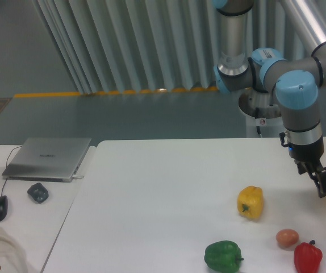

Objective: Place the red peppers in a basket
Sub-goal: 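Move the open gripper from the yellow basket toward the red pepper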

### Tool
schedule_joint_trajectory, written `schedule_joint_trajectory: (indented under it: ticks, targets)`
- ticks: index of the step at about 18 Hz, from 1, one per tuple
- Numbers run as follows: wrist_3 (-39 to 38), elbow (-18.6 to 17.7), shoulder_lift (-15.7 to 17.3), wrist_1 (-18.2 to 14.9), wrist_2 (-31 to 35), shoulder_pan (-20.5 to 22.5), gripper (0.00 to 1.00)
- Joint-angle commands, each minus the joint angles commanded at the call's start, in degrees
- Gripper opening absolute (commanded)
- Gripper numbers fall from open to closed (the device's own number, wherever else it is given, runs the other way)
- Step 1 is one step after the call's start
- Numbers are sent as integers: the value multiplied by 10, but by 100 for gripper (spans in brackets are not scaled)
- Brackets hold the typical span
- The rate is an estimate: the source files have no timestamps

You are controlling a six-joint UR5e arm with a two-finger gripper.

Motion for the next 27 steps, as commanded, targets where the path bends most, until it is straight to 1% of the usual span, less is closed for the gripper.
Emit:
schedule_joint_trajectory:
  ticks: [3,6,9,13,16,17,18,19,20,22,27]
  targets:
    - [-1,-3,0,0,-3,-1,100]
    - [-2,-3,-1,3,-5,-11,100]
    - [-12,-4,-2,5,-34,-9,100]
    - [-43,-12,-1,9,-34,-10,100]
    - [-45,-14,-1,11,-38,-9,100]
    - [-48,-17,0,20,-51,-7,100]
    - [-56,-22,0,38,-78,-4,100]
    - [-75,-25,-1,49,-104,2,100]
    - [-106,-25,1,50,-122,7,100]
    - [-175,-19,3,53,-128,3,100]
    - [-222,-13,2,54,-127,7,100]
